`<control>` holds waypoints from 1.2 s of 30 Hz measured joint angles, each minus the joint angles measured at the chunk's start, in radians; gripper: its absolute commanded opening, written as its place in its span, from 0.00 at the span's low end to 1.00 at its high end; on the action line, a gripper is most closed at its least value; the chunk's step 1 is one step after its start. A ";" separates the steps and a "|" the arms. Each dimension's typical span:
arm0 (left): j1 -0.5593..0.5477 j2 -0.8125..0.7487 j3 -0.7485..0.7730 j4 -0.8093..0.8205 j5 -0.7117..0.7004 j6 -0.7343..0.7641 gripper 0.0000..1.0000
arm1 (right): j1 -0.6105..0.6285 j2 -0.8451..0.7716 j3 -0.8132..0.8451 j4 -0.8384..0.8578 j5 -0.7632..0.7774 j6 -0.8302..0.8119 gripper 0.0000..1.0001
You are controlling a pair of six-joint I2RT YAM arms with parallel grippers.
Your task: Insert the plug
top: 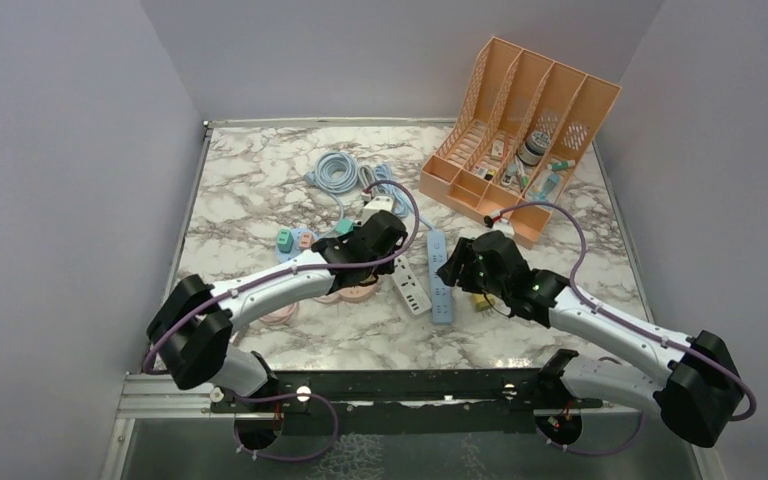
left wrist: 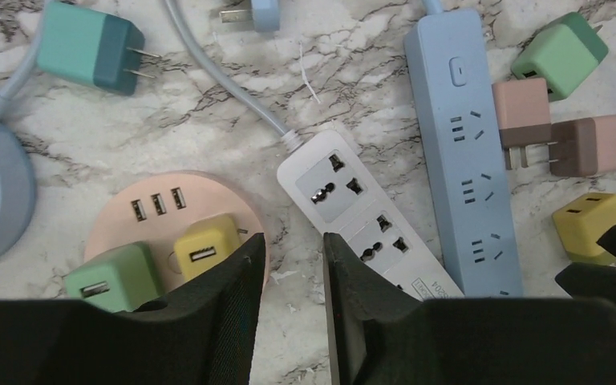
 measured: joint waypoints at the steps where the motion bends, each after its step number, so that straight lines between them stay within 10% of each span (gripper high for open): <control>1: 0.000 0.023 0.004 0.006 0.006 0.003 0.33 | 0.000 0.003 0.000 -0.006 0.008 0.000 0.55; 10: 0.006 0.190 0.006 0.024 0.016 0.005 0.33 | 0.000 0.042 0.011 -0.113 0.131 0.000 0.55; 36: 0.060 0.060 -0.164 0.065 0.001 -0.003 0.38 | 0.000 0.116 0.060 -0.351 0.325 0.087 0.70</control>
